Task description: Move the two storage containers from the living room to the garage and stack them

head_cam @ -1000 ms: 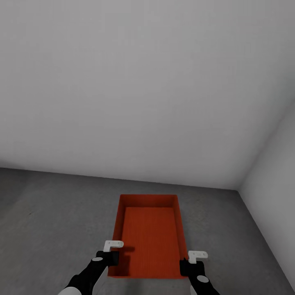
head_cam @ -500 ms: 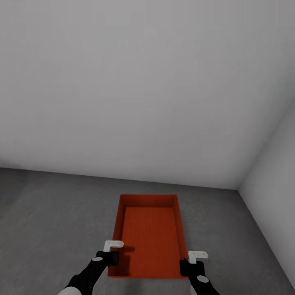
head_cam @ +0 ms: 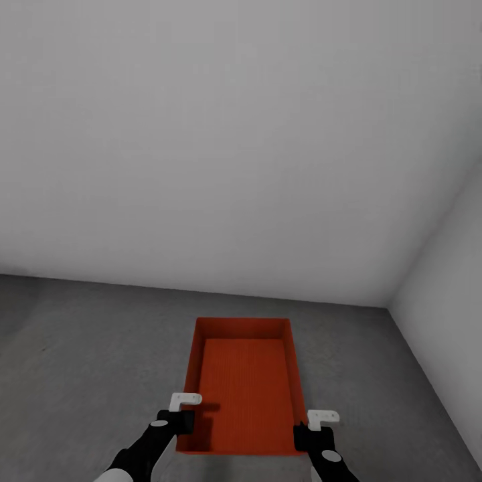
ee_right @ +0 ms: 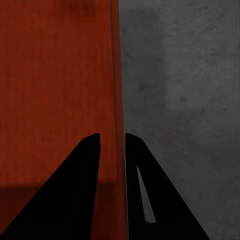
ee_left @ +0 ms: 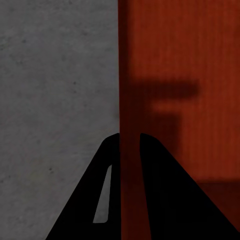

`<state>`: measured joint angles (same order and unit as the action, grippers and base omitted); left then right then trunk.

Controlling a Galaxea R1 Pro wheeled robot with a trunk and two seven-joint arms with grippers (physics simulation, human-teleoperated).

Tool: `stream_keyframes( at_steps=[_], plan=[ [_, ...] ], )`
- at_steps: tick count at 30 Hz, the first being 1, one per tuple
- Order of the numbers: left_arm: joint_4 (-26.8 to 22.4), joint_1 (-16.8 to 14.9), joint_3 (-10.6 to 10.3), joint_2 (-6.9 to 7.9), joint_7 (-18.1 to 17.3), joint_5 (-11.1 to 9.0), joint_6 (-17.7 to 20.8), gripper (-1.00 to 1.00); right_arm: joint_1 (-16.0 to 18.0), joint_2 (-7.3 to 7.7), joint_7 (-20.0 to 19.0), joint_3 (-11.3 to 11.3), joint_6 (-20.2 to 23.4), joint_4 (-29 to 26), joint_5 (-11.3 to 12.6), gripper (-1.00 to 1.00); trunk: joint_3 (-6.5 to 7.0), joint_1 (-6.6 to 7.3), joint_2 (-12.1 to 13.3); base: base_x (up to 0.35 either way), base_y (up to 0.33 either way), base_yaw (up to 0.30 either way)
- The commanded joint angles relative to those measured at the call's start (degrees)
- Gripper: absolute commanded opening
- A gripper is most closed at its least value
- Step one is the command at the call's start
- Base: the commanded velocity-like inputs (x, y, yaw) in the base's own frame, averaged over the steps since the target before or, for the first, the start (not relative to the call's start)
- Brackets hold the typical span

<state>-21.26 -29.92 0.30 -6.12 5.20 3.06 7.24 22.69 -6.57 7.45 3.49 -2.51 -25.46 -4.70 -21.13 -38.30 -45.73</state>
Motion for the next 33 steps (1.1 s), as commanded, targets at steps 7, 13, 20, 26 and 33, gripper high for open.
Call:
stream_keyframes(
  at_steps=[7,13,20,26,33],
  plan=[
    [-0.2,0.0,-1.1,-1.71,-2.5,-0.1,0.3,-1.00,0.1,-0.11,0.8,1.1,-0.2,0.1,-0.3,-1.00,-1.77,-1.55,-2.9,0.000,0.000,-0.115],
    [-0.2,0.0,-1.1,-1.72,-2.5,-0.1,0.2,-1.00,0.1,-0.11,0.8,1.1,-0.2,0.1,-0.3,-1.00,-3.29,-2.87,-5.3,0.000,0.000,-0.122],
    [-0.2,0.0,-1.1,-1.73,-2.5,-0.1,0.2,-1.00,0.1,-0.11,0.8,1.1,-0.2,0.1,-0.3,-1.00,-5.07,-4.40,-8.1,0.000,0.000,-0.120],
    [-0.2,0.0,-1.1,-1.71,-2.5,-0.1,0.1,-1.00,0.1,-0.11,0.8,1.1,-0.2,0.1,-0.3,-1.00,-6.59,-5.72,-10.5,0.000,0.000,-0.114],
    [-0.2,0.0,-1.1,-1.75,-2.4,-0.1,-0.2,-1.00,0.1,-0.11,0.8,1.1,-0.2,0.1,-0.3,-1.00,-7.00,-5.94,-10.9,0.000,0.000,-0.032]
  ],
)
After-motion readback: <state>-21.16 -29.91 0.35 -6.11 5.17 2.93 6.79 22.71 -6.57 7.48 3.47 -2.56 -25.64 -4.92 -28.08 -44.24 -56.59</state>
